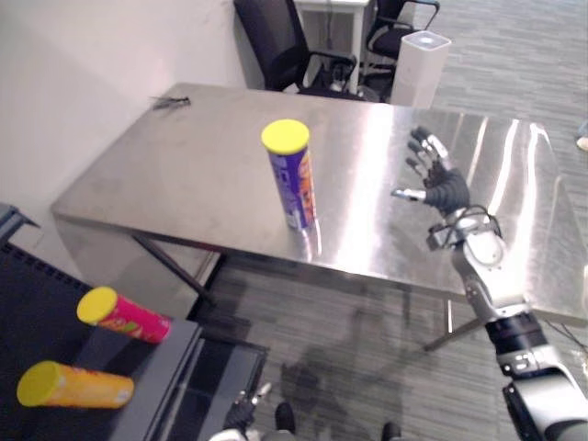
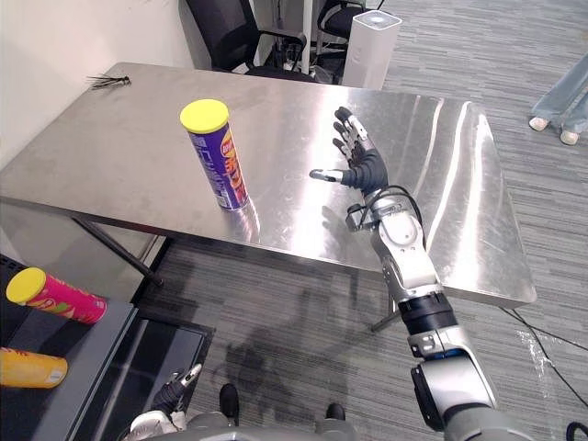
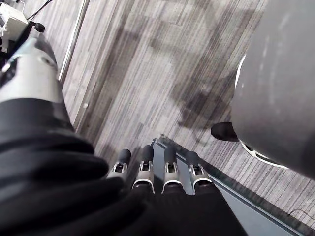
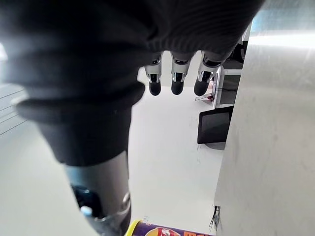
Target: Put the gum and the chips on the shelf.
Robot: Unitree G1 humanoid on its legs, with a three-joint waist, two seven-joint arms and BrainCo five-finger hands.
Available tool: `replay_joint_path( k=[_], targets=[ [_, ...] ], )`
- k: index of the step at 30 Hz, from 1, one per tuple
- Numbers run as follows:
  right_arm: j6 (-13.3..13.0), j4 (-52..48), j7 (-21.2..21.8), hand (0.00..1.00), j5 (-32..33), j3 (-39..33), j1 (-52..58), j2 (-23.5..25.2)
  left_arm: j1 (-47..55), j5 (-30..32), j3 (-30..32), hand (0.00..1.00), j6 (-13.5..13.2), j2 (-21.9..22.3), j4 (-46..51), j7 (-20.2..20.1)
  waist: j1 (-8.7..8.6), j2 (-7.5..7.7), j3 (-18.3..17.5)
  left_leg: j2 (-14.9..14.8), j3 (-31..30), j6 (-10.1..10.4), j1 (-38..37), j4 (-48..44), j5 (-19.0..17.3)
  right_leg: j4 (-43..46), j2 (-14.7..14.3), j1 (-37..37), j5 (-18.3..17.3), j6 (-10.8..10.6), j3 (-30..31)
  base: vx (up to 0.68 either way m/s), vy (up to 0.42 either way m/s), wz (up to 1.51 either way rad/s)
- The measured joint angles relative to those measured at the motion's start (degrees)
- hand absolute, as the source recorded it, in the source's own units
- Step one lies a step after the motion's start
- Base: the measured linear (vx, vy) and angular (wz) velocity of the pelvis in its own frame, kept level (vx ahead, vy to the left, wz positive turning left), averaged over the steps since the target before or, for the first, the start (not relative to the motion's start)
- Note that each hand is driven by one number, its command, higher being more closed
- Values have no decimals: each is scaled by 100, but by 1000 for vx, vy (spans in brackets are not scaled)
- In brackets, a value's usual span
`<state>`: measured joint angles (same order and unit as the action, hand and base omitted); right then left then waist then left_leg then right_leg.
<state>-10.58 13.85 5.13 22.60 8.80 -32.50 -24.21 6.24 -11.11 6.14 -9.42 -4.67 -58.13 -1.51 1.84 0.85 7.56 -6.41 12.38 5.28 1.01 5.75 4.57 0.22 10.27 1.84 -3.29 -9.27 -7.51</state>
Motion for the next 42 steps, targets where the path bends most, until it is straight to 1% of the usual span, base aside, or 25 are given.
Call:
replay_joint_path(
  k=[4,7,11,13,16,19,21,23,26,29,35,39,42],
  targets=[
    [36,119,-56,0,-3,228,-247,44,-26,-1,9,0,2,1,-2,8,18,-4,35,-14,-48,12,-1,16,15,-3,-8,29,-1,1,-18,-41,0,5],
    [43,119,-43,0,-5,400,-553,51,-39,-3,42,0,4,4,-2,14,58,-5,37,-59,-59,35,-1,17,40,-2,-48,30,-2,6,-17,0,0,0],
    [54,136,-25,0,-7,632,-921,51,-43,-2,48,0,7,3,-3,30,71,-4,38,-111,-67,60,2,19,56,-1,-100,29,-8,20,-15,0,0,0],
    [69,274,13,0,-11,803,-1168,53,-54,-1,44,0,7,4,-4,52,95,-4,38,-137,-77,72,6,19,64,-1,-128,28,-16,33,-21,0,0,0],
    [90,295,20,0,-11,826,-1252,52,-106,-4,41,0,8,5,-7,58,162,-2,38,-140,-107,72,42,18,74,-2,-133,16,-18,36,-50,0,-9,6],
    [167,436,31,0,-14,1015,-1475,63,-138,-8,43,0,22,1,-13,80,173,16,45,-138,-186,72,133,19,118,-1,-139,-29,-3,58,-124,1,-4,12],
    [241,637,31,0,-14,1034,-1643,159,-150,-9,43,0,22,6,-6,102,227,28,42,-147,-216,79,154,15,150,-3,-150,-29,8,74,-153,-4,-8,7],
    [250,709,31,0,-14,1040,-1731,255,-150,-9,45,0,21,6,-6,115,257,29,41,-162,-226,83,162,13,166,-3,-165,-29,13,81,-163,0,0,0],
    [250,717,41,0,-13,1133,-1745,276,-150,-15,55,0,16,5,-1,115,309,41,40,-217,-290,108,193,18,202,-2,-221,-31,28,104,-208,-46,-20,6],
    [266,732,70,0,-14,1212,-1745,283,-149,-174,58,0,20,5,-6,115,317,43,41,-267,-361,127,215,20,239,13,-272,-23,19,119,-259,-55,-20,9],
    [276,735,155,0,-16,1268,-1740,284,-149,-205,103,0,20,-15,-6,114,330,121,47,-326,-397,145,260,20,286,67,-316,-73,9,139,-277,-31,-7,1],
    [271,746,148,0,-16,1363,-1701,299,-153,-223,104,0,14,-72,0,113,335,228,46,-312,-435,144,290,19,286,55,-306,-75,9,138,-307,9,3,3],
    [243,770,134,0,-23,1355,-1694,347,-153,-228,101,0,14,-82,-1,113,334,248,39,-297,-467,144,296,18,286,44,-305,-55,9,138,-341,35,-3,6]
  ],
)
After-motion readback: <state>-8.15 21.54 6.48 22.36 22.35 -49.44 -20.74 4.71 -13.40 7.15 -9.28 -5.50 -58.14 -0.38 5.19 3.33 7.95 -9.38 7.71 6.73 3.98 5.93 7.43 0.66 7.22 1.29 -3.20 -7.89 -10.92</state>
